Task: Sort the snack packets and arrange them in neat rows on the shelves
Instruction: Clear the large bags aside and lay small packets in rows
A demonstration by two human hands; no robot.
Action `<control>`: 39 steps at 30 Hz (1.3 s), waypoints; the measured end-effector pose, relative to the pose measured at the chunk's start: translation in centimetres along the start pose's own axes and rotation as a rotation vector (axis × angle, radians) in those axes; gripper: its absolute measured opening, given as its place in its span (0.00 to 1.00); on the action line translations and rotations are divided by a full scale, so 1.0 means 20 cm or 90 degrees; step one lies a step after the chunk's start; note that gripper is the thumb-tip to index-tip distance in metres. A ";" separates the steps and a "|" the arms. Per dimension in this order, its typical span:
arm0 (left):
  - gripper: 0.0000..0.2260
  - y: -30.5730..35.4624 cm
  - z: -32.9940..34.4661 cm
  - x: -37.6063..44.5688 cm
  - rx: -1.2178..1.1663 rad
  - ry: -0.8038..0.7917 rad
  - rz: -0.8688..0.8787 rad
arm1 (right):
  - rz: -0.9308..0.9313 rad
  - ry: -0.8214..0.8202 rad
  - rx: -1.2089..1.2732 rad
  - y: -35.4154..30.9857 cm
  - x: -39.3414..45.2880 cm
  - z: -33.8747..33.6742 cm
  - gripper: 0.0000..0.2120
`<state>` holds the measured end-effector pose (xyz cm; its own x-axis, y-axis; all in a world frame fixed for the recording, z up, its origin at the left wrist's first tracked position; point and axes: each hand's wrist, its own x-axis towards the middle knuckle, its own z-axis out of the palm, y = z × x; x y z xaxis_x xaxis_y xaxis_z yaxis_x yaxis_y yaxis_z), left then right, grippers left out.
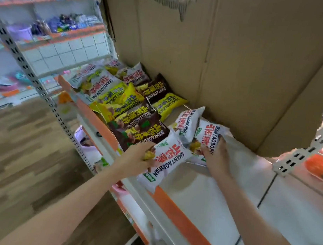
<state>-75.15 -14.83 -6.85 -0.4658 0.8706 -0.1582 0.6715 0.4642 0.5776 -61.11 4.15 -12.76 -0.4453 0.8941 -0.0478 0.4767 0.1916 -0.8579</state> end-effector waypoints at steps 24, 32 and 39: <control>0.15 0.03 0.19 0.25 0.245 0.147 0.474 | -0.097 -0.009 -0.589 0.08 -0.38 -0.20 0.17; 0.15 0.24 0.38 0.14 0.360 -0.078 0.636 | -0.087 0.032 -0.704 0.16 -0.83 -0.26 0.14; 0.16 0.45 0.48 0.08 0.378 -0.170 0.697 | 0.045 0.065 -0.706 0.25 -1.07 -0.43 0.20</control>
<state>-64.29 -7.80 -9.66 0.5766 0.8167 -0.0232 0.8157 -0.5739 0.0725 -42.72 -10.47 -11.63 -0.3503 0.9366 0.0080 0.9339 0.3486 0.0796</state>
